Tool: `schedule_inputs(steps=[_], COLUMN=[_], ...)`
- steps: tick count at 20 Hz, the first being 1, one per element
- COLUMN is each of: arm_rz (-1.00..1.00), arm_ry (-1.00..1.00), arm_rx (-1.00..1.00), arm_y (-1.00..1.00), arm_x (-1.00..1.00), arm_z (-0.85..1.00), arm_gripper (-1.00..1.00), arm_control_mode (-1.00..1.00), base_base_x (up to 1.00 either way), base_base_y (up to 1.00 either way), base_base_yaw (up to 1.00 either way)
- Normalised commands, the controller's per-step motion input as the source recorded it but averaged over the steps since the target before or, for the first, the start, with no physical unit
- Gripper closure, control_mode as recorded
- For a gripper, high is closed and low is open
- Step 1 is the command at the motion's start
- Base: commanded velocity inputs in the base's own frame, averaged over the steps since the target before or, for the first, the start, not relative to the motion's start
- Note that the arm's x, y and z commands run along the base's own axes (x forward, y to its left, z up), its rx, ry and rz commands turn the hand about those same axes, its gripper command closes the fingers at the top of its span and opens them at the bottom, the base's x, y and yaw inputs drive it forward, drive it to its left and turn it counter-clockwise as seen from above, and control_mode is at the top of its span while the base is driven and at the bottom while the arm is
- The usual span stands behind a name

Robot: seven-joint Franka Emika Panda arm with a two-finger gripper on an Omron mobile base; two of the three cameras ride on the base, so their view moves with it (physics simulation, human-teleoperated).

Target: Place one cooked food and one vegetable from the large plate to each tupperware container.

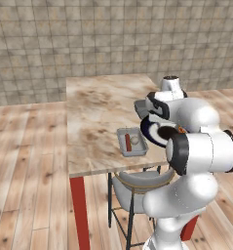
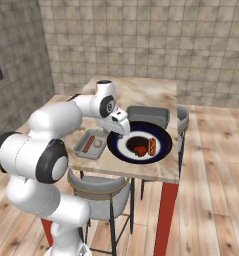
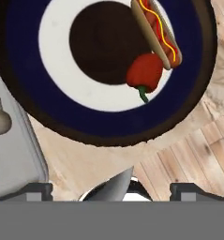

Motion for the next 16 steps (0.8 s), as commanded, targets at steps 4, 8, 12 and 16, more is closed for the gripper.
schedule_inputs(steps=[4,8,12,16], arm_rz=[-0.14,-0.01,0.0,0.0], arm_ry=[-0.03,-0.06,-0.08,0.01], arm_rx=[0.21,0.23,0.07,0.0], arm_y=[-0.88,-0.54,-0.06,0.0], arm_x=[-0.71,-0.29,0.28,0.48], arm_z=[-0.21,-0.19,-0.08,-0.02], arm_gripper=[-1.0,-1.0,-1.0,-1.0], arm_control_mode=[-1.0,-1.0,-1.0,-1.0], base_base_x=[0.0,0.0,0.0,0.0], base_base_y=[0.0,0.0,0.0,0.0], base_base_yaw=[0.0,0.0,0.0,0.0])
